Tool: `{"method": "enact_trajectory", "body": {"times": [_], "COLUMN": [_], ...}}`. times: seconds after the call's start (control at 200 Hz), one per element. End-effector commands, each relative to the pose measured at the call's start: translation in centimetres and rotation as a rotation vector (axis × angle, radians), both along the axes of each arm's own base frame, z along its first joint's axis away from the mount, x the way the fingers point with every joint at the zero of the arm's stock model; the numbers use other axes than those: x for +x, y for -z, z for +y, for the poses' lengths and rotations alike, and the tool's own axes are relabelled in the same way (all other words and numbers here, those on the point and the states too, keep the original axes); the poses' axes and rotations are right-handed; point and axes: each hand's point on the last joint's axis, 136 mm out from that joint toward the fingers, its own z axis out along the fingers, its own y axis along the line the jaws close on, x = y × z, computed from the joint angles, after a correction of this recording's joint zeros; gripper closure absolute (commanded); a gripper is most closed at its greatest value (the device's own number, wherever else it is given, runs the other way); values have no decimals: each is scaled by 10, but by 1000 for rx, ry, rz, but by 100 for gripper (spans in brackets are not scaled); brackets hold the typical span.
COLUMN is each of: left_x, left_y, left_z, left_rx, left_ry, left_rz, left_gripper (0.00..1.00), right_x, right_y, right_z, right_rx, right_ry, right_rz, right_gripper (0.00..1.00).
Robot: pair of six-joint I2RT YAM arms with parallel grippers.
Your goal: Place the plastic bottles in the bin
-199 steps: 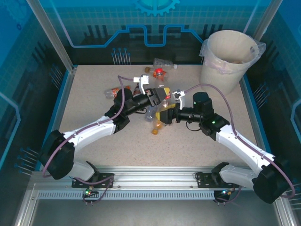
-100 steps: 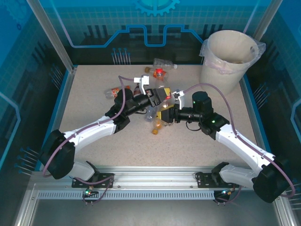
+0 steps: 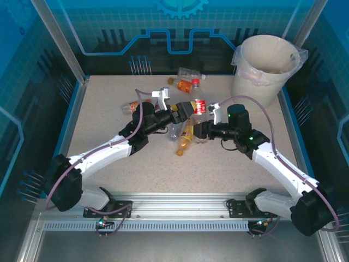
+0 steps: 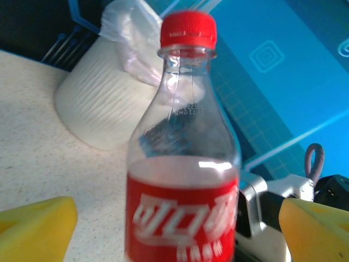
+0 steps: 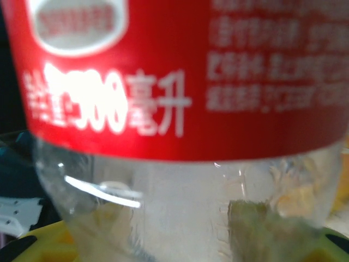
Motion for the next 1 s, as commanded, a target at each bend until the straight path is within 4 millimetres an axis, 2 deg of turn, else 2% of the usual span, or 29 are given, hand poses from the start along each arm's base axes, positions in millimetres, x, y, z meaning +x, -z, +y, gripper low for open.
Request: {"method": "enact_trajectory", "body": {"times": [0.0,0.095,0.175,0.425,0.635,0.795,0.995], "left_x": [0,-3,-4,-16,-35,-52,-67], "left_y": [-24,-25,-17,20,45,61,72], "left_z": [13,19,29,70,111,138,167], "left_rx": [42,70,89,165,224,243,254], "left_ry": [-63,-80,-123,-273,-397,-470,-554], "left_rz": [0,21,62,184,254,279,291], "left_gripper": [1,1,1,1,1,1,1], "right_x": [25,46,65,129,184,232,280], "right_y": [-10,-15,-27,-86,-124,-140,-138], "right_z": [-28,-53,-75,-133,-176,-214,-254], "right_rx": [-25,-31,-38,-29,-6,-1,-2], "right_ry": [104,181,246,421,533,640,780], "right_rz": [2,-4,-28,-137,-170,-163,-108], "right_gripper": [60,61,61,61,61,60,55]}}
